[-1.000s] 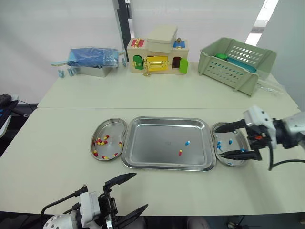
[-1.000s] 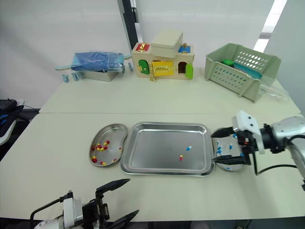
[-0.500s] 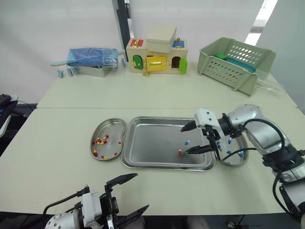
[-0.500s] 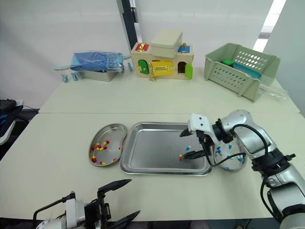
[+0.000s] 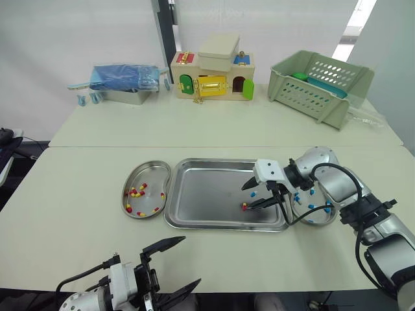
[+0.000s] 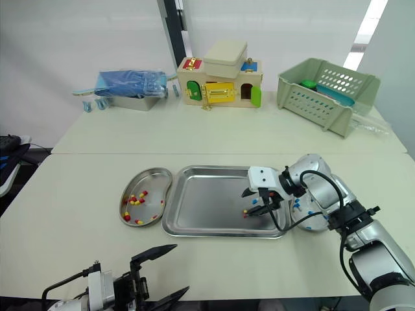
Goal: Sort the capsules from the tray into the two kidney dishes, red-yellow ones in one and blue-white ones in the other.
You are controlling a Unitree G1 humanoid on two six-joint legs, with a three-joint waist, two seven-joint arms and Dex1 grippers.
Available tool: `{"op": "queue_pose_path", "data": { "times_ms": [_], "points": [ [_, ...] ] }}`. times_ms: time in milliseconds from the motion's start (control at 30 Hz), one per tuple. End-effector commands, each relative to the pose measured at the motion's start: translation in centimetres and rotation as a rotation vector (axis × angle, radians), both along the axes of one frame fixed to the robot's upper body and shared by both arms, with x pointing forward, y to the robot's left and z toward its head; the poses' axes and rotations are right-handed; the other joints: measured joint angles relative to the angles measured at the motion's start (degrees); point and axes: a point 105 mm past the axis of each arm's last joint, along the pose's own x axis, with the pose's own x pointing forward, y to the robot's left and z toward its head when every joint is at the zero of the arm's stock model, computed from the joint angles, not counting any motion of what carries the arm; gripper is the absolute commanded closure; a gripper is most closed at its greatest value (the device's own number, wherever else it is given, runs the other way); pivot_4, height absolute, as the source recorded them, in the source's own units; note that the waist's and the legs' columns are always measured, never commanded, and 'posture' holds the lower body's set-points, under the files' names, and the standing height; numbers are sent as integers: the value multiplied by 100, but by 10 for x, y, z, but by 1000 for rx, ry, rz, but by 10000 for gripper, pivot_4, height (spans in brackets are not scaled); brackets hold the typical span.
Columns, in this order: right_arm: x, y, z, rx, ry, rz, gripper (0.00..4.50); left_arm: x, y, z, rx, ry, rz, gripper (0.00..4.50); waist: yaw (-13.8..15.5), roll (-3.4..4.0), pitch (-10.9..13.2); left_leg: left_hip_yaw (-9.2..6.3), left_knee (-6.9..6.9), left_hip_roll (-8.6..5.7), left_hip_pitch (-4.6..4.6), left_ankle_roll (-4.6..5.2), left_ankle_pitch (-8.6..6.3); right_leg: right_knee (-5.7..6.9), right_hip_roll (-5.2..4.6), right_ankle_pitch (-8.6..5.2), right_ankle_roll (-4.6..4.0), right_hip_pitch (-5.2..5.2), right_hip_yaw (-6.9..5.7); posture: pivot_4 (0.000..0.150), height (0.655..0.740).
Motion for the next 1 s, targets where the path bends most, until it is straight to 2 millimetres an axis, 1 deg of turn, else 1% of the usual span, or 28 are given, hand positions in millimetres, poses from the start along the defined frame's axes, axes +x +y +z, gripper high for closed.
{"op": "queue_pose_path", "data": {
  "times_ms": [33,167,233,333,367,400,433,467,533,567,633,667,700,733,833,933,1000],
  "points": [
    [-1,5,6,8,-30,34,15548,-1,0,3,-10,-17,6,0,0,0,0,0,0,0,0,0,0,0,0,0,0,0,0,1500,7400],
    [-1,7,7,19,-34,39,15548,1,0,3,-11,-21,12,0,-1,0,0,0,0,0,0,0,0,0,0,0,0,0,0,1500,7400],
    [-5,9,14,66,-30,50,15548,4,2,5,-14,-10,32,0,-1,0,0,0,0,0,0,0,0,0,0,0,0,0,0,1500,7400],
    [-24,4,38,250,-20,60,15548,11,3,16,-19,-22,55,0,21,-1,1,-3,-1,0,-2,0,0,-1,0,0,0,0,-1,1500,7400],
    [-29,1,44,312,-23,45,15548,15,4,20,-19,-24,66,0,53,-2,1,-7,0,-1,-7,0,0,-2,0,0,0,0,-4,1500,7400],
    [-35,-6,45,347,-15,24,15548,19,5,24,-19,-25,77,0,61,-2,1,-10,0,-1,-11,0,0,-5,0,0,0,0,-7,1500,7400],
    [-45,-22,35,372,-7,-31,15548,27,7,32,-19,-30,87,0,107,-2,1,-9,0,-1,-10,0,0,-5,-1,0,0,1,-6,1500,7400],
    [-53,-33,27,380,-2,-70,15548,33,7,37,-19,-32,92,0,148,-8,-2,-16,1,-6,-13,0,0,-6,-4,0,0,5,-14,1500,7400],
    [-64,-44,25,424,-11,-127,15548,39,7,42,-5,-15,86,0,205,-17,-5,-33,2,-7,-11,0,0,-18,-4,0,0,21,-30,1500,7400],
    [-67,-47,30,456,-17,-161,14109,43,6,45,-3,-3,78,0,183,-11,-1,-26,3,-7,-9,0,0,-18,-4,0,0,21,-25,1500,7400],
    [-73,-54,35,493,-21,-217,10088,50,4,52,17,18,53,0,51,6,9,-1,3,-7,0,1,0,3,-4,0,1,14,0,1500,7400],
    [-77,-59,36,509,-33,-253,7724,55,1,55,49,28,21,0,39,8,10,0,2,-5,7,1,1,8,-2,0,0,15,1,1500,7400],
    [-82,-64,34,521,-40,-297,3236,62,-1,60,73,38,-2,0,37,7,9,-7,1,-3,9,2,2,11,4,0,0,17,-3,1500,7400],
    [-87,-68,32,532,-43,-340,333,68,-3,62,109,60,-26,0,47,6,8,-13,0,5,12,3,2,11,13,0,0,19,-7,1500,7400],
    [-104,-77,23,564,-47,-459,333,87,-10,64,247,118,-101,0,60,0,9,-20,0,1,8,3,2,4,13,-2,-2,26,-16,1500,7400],
    [-122,-82,14,585,-49,-559,333,106,-18,64,354,165,-146,0,64,3,9,-16,2,-6,3,2,2,2,7,-2,-2,23,-13,1500,7400],
    [-133,-83,10,596,-55,-616,333,118,-26,63,413,161,-186,0,55,2,10,-17,2,-5,4,2,2,2,7,-2,-2,24,-15,1500,7400]
  ]
}}
